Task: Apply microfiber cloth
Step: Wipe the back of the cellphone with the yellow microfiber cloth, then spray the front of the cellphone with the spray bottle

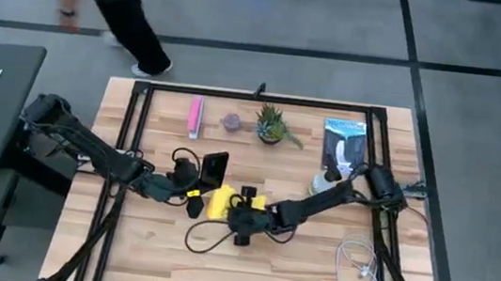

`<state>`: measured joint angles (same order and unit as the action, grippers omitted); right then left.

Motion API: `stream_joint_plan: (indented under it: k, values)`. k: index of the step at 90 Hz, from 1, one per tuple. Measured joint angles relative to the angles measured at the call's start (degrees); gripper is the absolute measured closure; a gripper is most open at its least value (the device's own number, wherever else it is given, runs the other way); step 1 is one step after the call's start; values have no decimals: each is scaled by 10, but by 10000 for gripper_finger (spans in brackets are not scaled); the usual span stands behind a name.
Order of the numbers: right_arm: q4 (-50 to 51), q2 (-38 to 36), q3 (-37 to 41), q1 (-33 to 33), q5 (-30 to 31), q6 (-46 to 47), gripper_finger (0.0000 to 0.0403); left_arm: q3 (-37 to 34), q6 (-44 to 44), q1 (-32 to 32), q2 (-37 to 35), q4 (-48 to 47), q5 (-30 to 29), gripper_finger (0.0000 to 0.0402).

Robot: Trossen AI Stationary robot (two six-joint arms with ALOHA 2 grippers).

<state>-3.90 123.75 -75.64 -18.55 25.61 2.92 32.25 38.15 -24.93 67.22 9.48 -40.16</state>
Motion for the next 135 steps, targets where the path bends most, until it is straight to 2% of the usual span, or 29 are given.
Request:
stream_joint_plan:
  k: [9, 17, 22, 29, 44, 56, 69, 80, 93, 103, 117, 126, 135]
  values:
    - [12, 1, -13, -1, -5, -8, 233, 0, 0, 0, -1, -2, 0, 391]
    - [57, -29, -23, -6, -43, -50, 171, 0, 1, 0, 0, -15, 0, 391]
    - [75, -53, -31, -10, -55, -54, 145, 0, 1, 0, 0, -15, 0, 391]
    - [99, -92, -31, -14, -63, -23, 131, 0, 1, 0, 0, -15, 0, 391]
    - [78, -128, -2, -6, -64, 30, 147, 0, 1, 0, 0, -13, 0, 391]
    - [34, -79, 52, 13, -89, 96, 183, 0, -2, -5, 0, 3, -1, 390]
    - [12, -40, 62, 26, -90, 143, 212, 0, -62, -42, 0, 51, -26, 390]
    - [20, -67, 62, 16, -75, 122, 230, 0, -89, -67, 3, 68, -76, 390]
    - [12, -163, 60, -11, -1, 42, 246, 0, -118, -77, 16, 72, -75, 389]
    - [15, -212, 60, -23, 3, -18, 253, 0, -141, -83, 25, 94, -37, 389]
    - [11, -263, 61, -19, -59, -78, 250, 0, -202, -93, 38, 155, 38, 389]
    - [24, -295, 61, -15, -120, -131, 236, 0, -242, -98, 41, 199, 121, 389]
    - [28, -331, 61, -23, -161, -262, 215, 0, -247, -98, 41, 224, 210, 389]
